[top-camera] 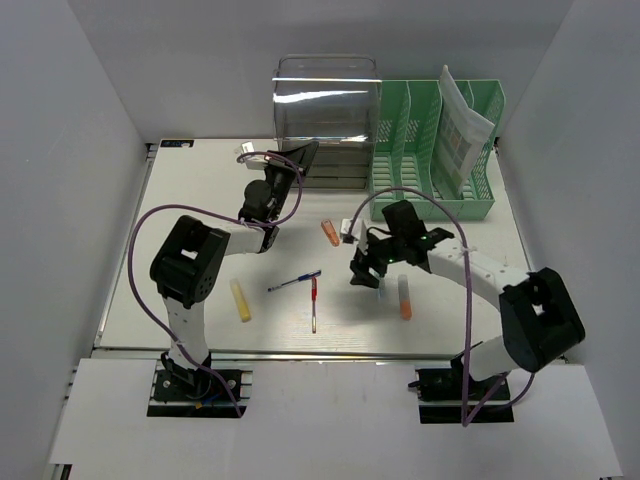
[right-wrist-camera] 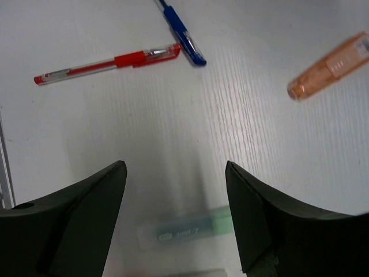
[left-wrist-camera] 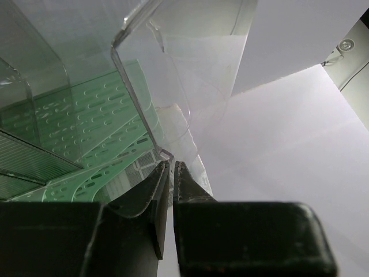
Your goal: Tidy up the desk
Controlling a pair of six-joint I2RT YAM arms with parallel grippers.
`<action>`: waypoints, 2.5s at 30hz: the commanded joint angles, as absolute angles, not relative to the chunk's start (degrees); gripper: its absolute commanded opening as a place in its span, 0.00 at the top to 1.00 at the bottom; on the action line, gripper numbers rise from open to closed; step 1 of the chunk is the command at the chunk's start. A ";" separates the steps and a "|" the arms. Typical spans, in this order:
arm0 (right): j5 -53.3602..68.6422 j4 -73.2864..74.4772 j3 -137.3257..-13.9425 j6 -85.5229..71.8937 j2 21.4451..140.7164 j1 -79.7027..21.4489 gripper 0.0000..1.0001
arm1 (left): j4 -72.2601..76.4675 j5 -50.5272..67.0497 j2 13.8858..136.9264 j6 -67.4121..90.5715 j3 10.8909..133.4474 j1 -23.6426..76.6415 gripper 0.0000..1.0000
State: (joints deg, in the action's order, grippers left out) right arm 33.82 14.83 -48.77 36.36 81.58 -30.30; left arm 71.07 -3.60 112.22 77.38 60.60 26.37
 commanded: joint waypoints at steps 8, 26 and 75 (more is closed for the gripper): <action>30.86 5.01 -59.76 40.52 92.79 -38.23 0.40 | 72.42 -2.99 111.09 77.52 61.79 26.02 1.00; 25.40 -1.23 -64.51 43.67 103.62 -42.63 0.29 | 72.25 -3.25 111.36 77.52 62.67 26.02 1.00; 34.72 39.28 -85.78 74.53 122.52 -41.40 0.60 | 72.25 -4.04 110.92 77.52 61.52 25.49 1.00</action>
State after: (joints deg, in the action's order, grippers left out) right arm 36.23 33.52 -84.73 72.31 120.16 -41.63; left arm 69.87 -3.53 112.25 77.41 60.82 26.13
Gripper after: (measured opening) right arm 0.407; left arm 0.194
